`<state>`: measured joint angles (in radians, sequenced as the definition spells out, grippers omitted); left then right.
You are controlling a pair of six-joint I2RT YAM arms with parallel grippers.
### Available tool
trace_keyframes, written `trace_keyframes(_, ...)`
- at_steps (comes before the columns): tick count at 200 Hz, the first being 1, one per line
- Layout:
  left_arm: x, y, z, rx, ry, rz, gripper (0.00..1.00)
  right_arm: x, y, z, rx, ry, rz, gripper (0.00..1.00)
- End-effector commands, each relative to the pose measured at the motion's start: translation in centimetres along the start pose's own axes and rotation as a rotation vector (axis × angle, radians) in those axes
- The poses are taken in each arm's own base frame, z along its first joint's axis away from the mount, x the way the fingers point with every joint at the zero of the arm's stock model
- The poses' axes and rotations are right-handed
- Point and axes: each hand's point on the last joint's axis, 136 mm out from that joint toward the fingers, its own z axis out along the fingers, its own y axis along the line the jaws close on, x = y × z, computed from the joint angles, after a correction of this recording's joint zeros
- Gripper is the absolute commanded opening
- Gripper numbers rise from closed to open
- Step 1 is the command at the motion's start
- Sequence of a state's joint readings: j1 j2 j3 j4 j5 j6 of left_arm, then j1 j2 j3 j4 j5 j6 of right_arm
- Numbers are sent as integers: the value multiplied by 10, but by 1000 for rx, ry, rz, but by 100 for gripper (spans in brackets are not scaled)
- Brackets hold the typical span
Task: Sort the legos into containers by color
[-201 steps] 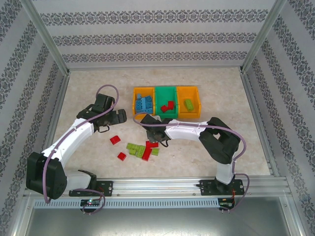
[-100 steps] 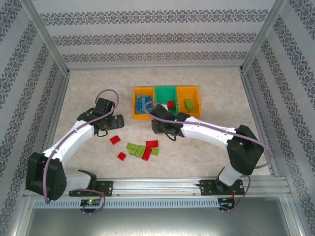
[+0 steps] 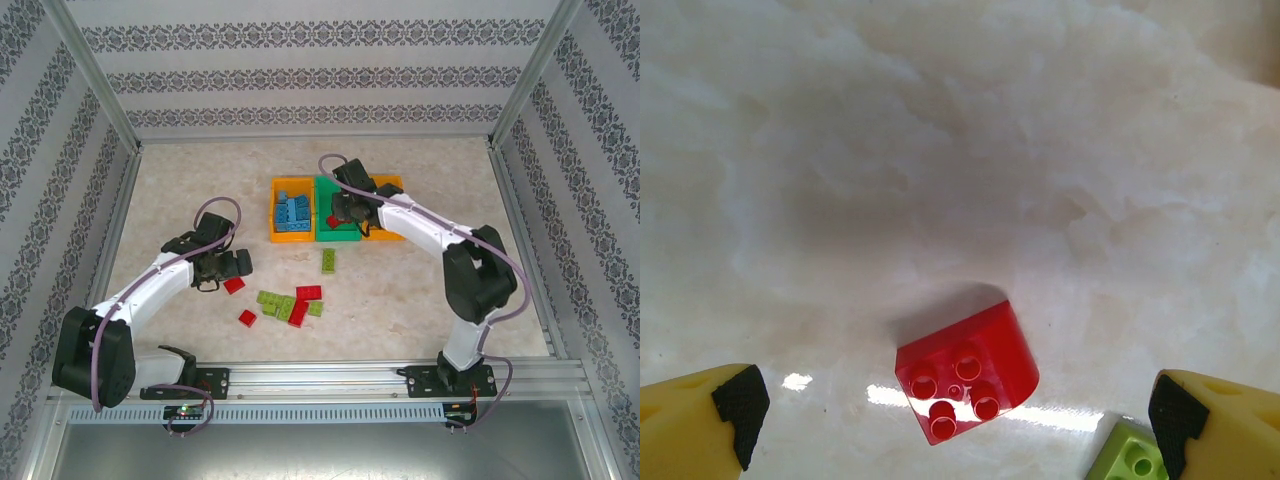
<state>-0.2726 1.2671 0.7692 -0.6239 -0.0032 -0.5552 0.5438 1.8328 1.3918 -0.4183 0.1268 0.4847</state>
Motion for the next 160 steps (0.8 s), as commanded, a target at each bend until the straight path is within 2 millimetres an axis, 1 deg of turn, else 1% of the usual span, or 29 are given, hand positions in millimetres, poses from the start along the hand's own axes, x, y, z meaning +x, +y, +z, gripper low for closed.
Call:
trace_keyframes(1, 11, 2, 5, 6, 41, -53, 99, -10, 5, 12, -12, 20, -37, 27)
trace_keyframes(34, 18, 1, 14, 16, 72, -81, 99, -17, 2, 32, -10, 43, -23, 31)
trace_keyframes(49, 20, 2, 16, 14, 80, -83, 100, -17, 4, 36, -17, 51, -25, 34)
trace_keyframes(55, 21, 2, 17, 13, 83, -83, 100, -17, 5, 37, -20, 55, -25, 37)
trace_keyframes(77, 22, 1, 21, 15, 94, -85, 100, -15, 6, 39, -26, 61, -22, 43)
trace_keyframes(91, 23, -2, 24, 24, 104, -86, 99, -16, 8, 36, -32, 57, -20, 50)
trace_keyframes(103, 24, -3, 27, 30, 113, -90, 98, -17, 8, 31, -35, 50, -18, 54)
trace_keyframes(116, 25, -5, 30, 37, 121, -89, 96, -18, 10, 24, -45, 37, -21, 57)
trace_keyframes(132, 26, -7, 34, 44, 137, -85, 93, -20, 11, 12, -52, 13, -25, 64)
trace_keyframes(145, 27, -8, 37, 40, 149, -73, 92, -20, 10, 3, -53, -4, -28, 66)
trace_keyframes(160, 28, -5, 38, 23, 154, -63, 92, -20, 4, -7, -43, -23, -22, 68)
